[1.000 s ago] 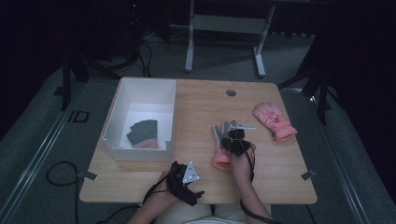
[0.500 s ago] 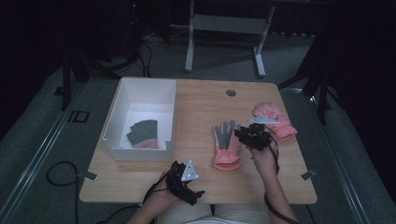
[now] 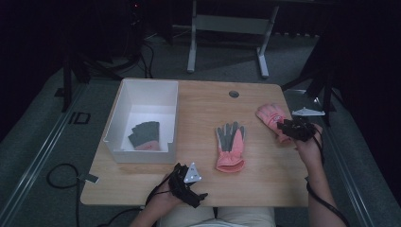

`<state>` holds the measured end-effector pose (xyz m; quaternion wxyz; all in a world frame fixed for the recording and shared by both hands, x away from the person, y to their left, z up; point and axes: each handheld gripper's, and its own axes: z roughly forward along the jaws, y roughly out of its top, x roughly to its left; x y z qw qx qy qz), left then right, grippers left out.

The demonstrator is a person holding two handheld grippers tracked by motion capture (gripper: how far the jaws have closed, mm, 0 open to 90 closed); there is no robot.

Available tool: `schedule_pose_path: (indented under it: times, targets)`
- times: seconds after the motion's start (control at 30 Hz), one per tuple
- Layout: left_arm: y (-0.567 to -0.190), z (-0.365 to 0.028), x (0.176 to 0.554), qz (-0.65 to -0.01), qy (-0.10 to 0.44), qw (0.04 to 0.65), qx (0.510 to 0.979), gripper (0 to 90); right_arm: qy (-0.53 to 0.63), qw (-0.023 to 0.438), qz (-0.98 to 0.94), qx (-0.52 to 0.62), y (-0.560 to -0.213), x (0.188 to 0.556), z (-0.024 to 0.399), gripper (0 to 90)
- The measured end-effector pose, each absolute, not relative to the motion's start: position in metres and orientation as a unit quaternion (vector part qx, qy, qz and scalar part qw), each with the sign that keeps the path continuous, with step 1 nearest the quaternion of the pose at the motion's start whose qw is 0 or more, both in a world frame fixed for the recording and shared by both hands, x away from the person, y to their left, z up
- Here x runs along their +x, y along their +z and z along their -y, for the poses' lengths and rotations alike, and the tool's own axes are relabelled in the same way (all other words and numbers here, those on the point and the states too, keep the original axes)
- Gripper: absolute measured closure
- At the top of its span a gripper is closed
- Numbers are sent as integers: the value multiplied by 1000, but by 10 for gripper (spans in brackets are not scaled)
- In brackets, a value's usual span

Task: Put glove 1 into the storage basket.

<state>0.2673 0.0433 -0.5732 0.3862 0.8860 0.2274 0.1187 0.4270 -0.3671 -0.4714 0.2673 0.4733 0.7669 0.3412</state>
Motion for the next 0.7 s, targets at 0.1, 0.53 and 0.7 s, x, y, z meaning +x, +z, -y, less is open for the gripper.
schedule_pose_path:
  times: [0.1, 0.53, 0.7]
  targets:
    - [-573, -43, 267, -228, 117, 385, 887, 0, 324, 269, -774, 473, -472, 441, 377, 598]
    - [-573, -45, 267, -229, 114, 391, 884, 0, 274, 271, -797, 464, -489, 489, 384, 569]
    - [-573, -46, 267, -231, 116, 394, 882, 0, 249, 261, -811, 461, -503, 508, 381, 558]
